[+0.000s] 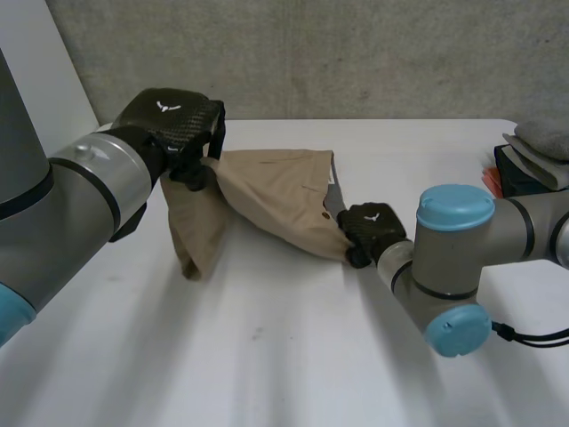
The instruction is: Fold the laundry.
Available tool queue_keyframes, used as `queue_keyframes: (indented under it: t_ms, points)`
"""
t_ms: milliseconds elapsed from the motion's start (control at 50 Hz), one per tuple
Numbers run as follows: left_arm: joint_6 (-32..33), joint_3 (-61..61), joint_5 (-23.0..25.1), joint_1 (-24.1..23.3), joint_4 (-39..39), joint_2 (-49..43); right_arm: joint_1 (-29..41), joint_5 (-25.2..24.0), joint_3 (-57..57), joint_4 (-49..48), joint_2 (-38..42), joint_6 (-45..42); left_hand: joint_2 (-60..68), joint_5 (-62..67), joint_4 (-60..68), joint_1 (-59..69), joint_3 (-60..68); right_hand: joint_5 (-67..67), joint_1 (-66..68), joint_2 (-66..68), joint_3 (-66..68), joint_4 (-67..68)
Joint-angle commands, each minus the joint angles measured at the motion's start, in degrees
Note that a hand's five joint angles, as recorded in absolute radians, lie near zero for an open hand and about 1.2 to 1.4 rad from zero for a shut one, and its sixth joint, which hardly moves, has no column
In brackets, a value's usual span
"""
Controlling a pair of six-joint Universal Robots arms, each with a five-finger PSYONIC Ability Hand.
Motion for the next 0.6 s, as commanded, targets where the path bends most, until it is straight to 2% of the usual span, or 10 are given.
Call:
queue_keyframes:
  t_ms: [20,60,80,140,160,240,280,340,460,600]
  points:
    - [0.2,-4.3,0.8,2.2,-4.2,0.7,-2.7,4.8,1.6,6.0,-5.7,-6.9,11.5,13.9,11.6,13.2,11.9,13.5,16.1,12.7,13.4,13.2]
    - [1.2,-6.0,1.7,2.8,-5.7,1.4,-4.1,2.6,4.2,8.7,-10.7,-11.2,11.5,13.9,11.6,13.2,11.9,13.5,16.1,12.7,13.4,13.2]
    - [2.6,-8.0,3.1,3.6,-7.2,2.1,-6.2,-0.4,7.1,12.0,-16.0,-16.6,11.5,13.9,11.6,13.2,11.9,13.5,16.1,12.7,13.4,13.2]
    - [5.6,-11.1,6.2,4.9,-9.5,3.2,-9.5,-5.6,11.2,18.5,-23.8,-26.0,11.5,13.9,11.6,13.2,11.9,13.5,16.1,12.7,13.4,13.2]
    - [7.6,-13.3,8.4,5.3,-10.9,3.7,-11.7,-8.6,13.7,24.3,-28.2,-32.7,11.5,13.9,11.6,13.2,11.9,13.5,16.1,12.7,13.4,13.2]
    - [11.8,-18.8,12.3,5.6,-14.2,4.5,-15.9,-13.9,18.3,40.6,-34.9,-47.0,11.5,13.9,11.6,13.2,11.9,13.5,16.1,12.7,13.4,13.2]
    - [13.2,-20.6,13.1,5.6,-15.0,4.4,-16.8,-15.0,19.5,46.0,-36.2,-50.9,11.5,13.9,11.6,13.2,11.9,13.5,16.1,12.7,13.4,13.2]
    - [15.3,-23.0,13.3,5.2,-15.9,4.0,-17.8,-15.3,20.7,51.9,-36.6,-53.7,11.5,13.9,11.6,13.2,11.9,13.5,16.1,12.7,13.4,13.2]
    - [17.3,-22.2,11.7,4.6,-14.9,0.8,-18.8,-15.3,19.2,50.7,-33.4,-53.3,11.5,13.9,11.6,13.2,11.9,13.5,16.1,12.7,13.4,13.2]
    - [16.5,-10.2,8.5,3.7,-9.4,-7.2,-18.2,-14.1,10.5,45.7,-27.1,-44.7,11.5,13.9,11.6,13.2,11.9,13.5,16.1,12.7,13.4,13.2]
